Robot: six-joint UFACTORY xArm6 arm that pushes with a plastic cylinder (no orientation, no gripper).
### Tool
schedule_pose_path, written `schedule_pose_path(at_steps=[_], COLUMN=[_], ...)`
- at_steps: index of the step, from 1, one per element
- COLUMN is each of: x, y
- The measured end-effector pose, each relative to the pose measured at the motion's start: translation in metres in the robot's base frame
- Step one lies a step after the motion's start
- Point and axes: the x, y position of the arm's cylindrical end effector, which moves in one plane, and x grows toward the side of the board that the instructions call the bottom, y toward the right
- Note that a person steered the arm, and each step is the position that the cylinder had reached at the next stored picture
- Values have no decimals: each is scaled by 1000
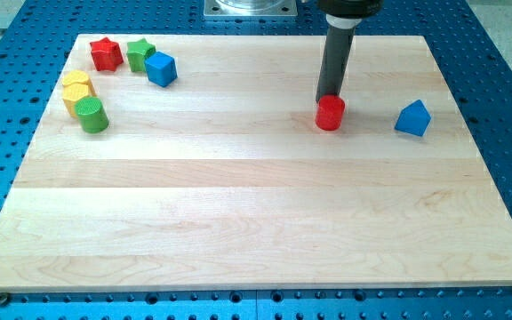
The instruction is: Adjust the red circle
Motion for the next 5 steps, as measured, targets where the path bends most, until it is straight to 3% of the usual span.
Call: schedule_pose_path(at_steps=[2,3,5], x=[16,37,48], y=[-71,-68,-9])
